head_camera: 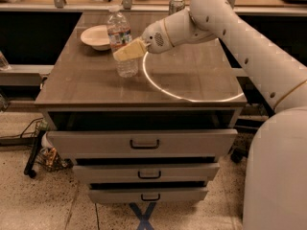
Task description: Knock water bottle over
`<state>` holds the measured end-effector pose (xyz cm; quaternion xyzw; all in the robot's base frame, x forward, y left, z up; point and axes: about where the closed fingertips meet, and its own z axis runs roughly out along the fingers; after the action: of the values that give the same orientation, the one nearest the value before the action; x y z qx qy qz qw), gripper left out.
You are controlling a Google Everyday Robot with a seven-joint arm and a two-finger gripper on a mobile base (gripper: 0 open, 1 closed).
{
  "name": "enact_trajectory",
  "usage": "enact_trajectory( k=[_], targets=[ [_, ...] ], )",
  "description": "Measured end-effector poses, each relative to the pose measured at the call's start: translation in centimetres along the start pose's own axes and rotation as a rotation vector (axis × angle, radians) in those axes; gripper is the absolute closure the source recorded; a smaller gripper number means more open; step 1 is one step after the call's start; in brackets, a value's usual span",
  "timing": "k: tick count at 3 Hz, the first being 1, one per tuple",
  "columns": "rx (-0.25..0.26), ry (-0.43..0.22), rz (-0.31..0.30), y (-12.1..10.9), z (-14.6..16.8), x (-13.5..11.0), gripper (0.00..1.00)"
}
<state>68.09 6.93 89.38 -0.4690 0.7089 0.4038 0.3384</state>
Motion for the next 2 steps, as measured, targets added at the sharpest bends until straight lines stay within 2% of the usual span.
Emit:
enact_trajectory(
  k=[1,2],
  targets=[
    [0.083,0.059,-0.121,0.1,-1.9,-2.9,0.88],
    [0.228,0.242,-0.341,0.3,-3.9,-4.6,1.0]
  ],
)
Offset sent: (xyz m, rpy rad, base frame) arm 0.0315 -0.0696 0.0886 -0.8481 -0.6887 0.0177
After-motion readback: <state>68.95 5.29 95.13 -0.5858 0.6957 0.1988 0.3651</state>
